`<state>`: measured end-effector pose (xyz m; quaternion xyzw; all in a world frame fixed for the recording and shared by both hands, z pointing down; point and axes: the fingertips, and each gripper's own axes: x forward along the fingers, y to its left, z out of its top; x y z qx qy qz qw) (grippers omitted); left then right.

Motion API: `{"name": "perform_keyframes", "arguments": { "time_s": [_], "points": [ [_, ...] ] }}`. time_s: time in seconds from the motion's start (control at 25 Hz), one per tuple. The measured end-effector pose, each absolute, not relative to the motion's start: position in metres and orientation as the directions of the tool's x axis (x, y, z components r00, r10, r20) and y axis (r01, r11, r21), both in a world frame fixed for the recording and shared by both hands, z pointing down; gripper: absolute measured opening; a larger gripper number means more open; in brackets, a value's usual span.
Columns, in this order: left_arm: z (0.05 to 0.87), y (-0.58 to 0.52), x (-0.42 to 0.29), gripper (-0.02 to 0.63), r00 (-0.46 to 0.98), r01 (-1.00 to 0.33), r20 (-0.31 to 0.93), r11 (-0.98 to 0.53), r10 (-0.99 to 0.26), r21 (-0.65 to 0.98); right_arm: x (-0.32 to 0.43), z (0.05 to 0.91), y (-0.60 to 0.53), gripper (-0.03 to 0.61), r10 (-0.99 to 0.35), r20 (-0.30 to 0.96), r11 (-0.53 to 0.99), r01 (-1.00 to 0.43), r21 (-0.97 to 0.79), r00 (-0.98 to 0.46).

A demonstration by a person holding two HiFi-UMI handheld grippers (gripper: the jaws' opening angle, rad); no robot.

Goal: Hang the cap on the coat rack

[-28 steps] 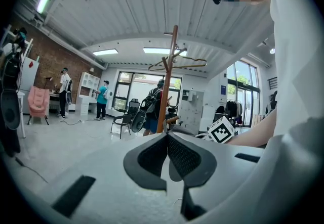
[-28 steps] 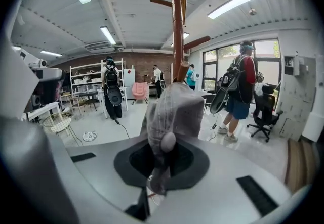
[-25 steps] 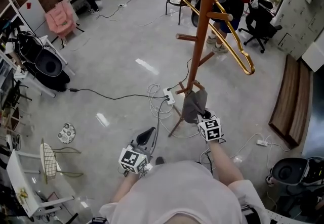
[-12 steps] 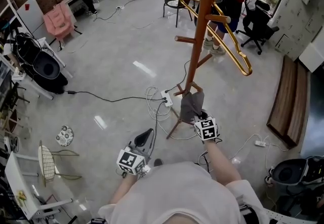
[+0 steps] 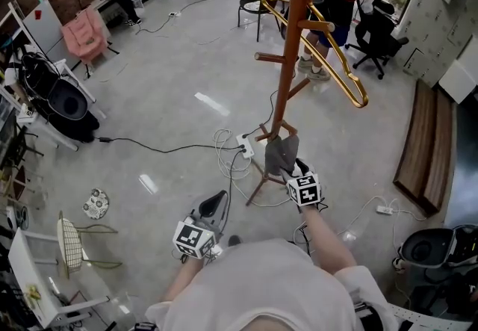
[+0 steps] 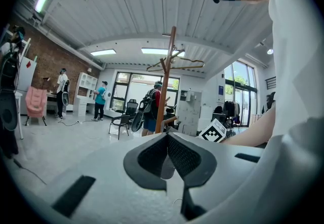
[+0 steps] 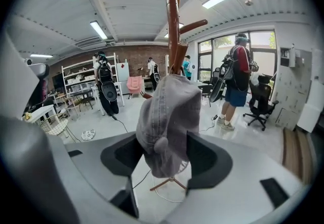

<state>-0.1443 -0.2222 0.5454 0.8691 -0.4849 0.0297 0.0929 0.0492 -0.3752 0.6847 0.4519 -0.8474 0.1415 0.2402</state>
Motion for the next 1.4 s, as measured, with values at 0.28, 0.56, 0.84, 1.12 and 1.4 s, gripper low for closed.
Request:
{"name": "perform_keyframes", "arguments": {
  "time_s": [0.28, 0.56, 0.84, 1.12, 1.4],
  "points": [
    [0.545, -0.223, -0.139, 0.009, 0.542, -0.84, 0.139, -0.527, -0.829, 0.128, 0.06, 0.661, -0.357, 0.245, -0.748, 0.477, 0.516, -0.857, -0.022, -0.462],
    [0.543, -0.227, -0.132, 0.009, 0.566, -0.824, 0.136, -0.552, -0.813, 0.128, 0.066, 0.599, -0.333, 0.245, -0.79, 0.37, 0.507, -0.86, -0.055, -0.489],
    [0.534, -0.234, -0.12, 0.009, 0.588, -0.809, 0.119, -0.576, -0.8, 0.122, 0.074, 0.537, -0.311, 0.245, -0.839, 0.228, 0.498, -0.866, -0.047, -0.494],
    [0.523, -0.238, -0.116, 0.009, 0.597, -0.802, 0.093, -0.588, -0.797, 0.107, 0.068, 0.512, -0.289, 0.126, -0.819, 0.143, 0.55, -0.832, -0.08, -0.555],
    [0.521, -0.241, -0.115, 0.009, 0.593, -0.805, 0.094, -0.584, -0.8, 0.106, 0.067, 0.519, -0.282, 0.014, -0.805, 0.129, 0.568, -0.815, -0.114, -0.579]
  ]
}}
